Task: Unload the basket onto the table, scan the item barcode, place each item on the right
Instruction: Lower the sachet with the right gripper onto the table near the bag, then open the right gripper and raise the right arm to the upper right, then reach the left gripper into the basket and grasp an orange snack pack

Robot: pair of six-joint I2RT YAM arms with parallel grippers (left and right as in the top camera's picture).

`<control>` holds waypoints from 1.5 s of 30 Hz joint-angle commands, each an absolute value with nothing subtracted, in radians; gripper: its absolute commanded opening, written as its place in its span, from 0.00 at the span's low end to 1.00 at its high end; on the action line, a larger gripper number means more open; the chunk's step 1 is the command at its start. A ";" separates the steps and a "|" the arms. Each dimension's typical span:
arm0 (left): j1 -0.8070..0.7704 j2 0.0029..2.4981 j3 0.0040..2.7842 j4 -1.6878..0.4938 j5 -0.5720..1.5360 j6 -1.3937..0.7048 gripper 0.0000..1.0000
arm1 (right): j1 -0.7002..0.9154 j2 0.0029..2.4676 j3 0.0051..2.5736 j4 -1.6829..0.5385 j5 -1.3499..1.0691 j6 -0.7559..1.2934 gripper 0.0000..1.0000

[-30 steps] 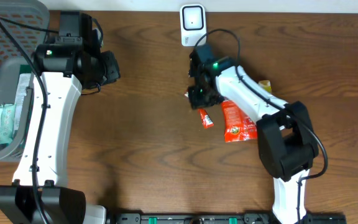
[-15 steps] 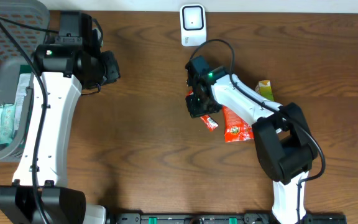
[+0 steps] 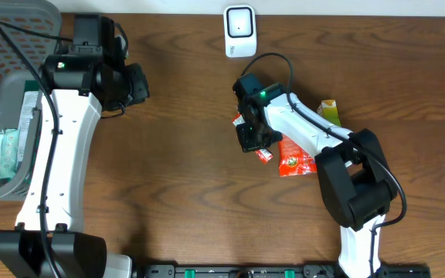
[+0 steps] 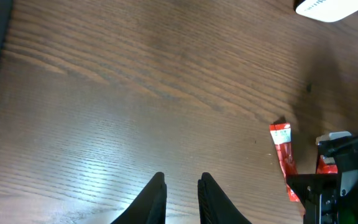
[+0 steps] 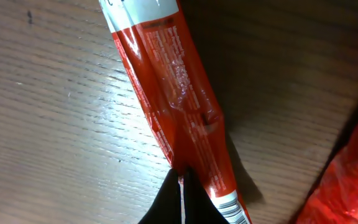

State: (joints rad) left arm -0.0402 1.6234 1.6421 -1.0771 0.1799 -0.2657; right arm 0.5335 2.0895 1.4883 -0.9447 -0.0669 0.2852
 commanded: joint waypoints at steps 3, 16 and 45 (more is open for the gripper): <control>-0.039 1.630 1.640 -1.084 0.171 -0.268 0.20 | 0.533 2.067 1.442 -0.916 0.017 0.329 0.01; -0.039 1.630 1.640 -1.084 0.171 -0.268 0.24 | 0.365 1.926 1.613 -0.957 -0.215 0.231 0.24; 0.083 1.604 1.914 -1.012 0.162 -0.367 0.52 | -0.032 1.855 1.606 -0.999 -0.064 0.193 0.99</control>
State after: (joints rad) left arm -0.0010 1.6234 1.7679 -1.0153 0.1795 -0.2989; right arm -0.0307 1.8523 1.6073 -0.9985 -0.0708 0.2005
